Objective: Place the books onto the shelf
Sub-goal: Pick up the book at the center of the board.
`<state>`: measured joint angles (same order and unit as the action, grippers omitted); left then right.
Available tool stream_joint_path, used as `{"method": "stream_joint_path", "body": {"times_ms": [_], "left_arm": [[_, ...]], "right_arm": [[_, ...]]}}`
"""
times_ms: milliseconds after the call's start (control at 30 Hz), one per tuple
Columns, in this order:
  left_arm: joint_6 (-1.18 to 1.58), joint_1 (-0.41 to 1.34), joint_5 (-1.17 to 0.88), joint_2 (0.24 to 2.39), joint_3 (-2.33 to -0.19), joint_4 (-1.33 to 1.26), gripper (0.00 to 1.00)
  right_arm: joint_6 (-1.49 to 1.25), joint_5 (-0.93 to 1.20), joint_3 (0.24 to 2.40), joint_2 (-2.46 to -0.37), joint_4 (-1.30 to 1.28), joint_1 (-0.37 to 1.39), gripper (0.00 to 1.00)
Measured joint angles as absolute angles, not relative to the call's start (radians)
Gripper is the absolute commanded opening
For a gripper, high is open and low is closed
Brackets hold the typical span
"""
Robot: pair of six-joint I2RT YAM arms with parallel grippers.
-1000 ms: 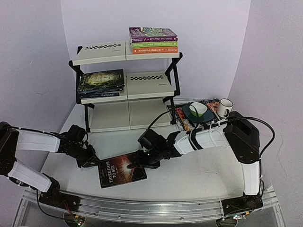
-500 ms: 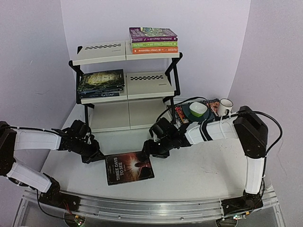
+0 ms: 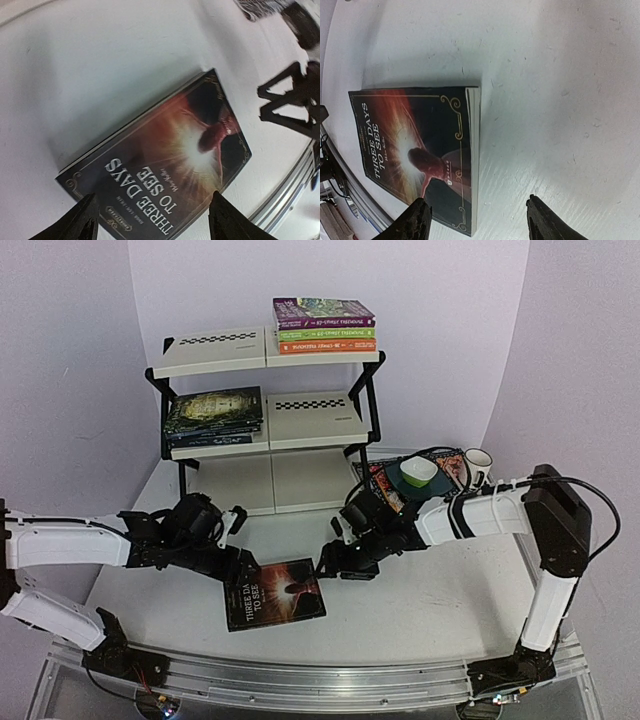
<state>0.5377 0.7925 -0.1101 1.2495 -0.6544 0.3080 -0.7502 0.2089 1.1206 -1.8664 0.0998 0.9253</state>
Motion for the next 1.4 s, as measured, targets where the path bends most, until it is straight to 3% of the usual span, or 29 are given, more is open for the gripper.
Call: {"method": "stream_joint_path", "body": {"times_ms": [133,400,667,933,1400], "left_arm": [[0.333,0.986,0.034,1.268,-0.721,0.311,0.91],[0.047,1.200,0.191,1.490,-0.867,0.386,0.87],[-0.016,1.211,0.229,1.525,-0.871,0.437,0.88],[-0.060,1.232,0.204,1.539,-0.871,0.435,0.87],[-0.131,1.248,0.223,1.743,-0.995,0.475,0.82]], "right_arm": [[-0.746,0.248,1.089,-1.847,0.091,0.915,0.66],[-0.535,0.341,1.195,-1.855,-0.028,0.865,0.64],[-0.370,0.461,1.417,-1.994,-0.049,0.808,0.54],[-0.379,0.597,1.570,-2.207,-0.034,0.779,0.54],[-0.416,0.774,1.708,-2.377,-0.017,0.780,0.50]]}}
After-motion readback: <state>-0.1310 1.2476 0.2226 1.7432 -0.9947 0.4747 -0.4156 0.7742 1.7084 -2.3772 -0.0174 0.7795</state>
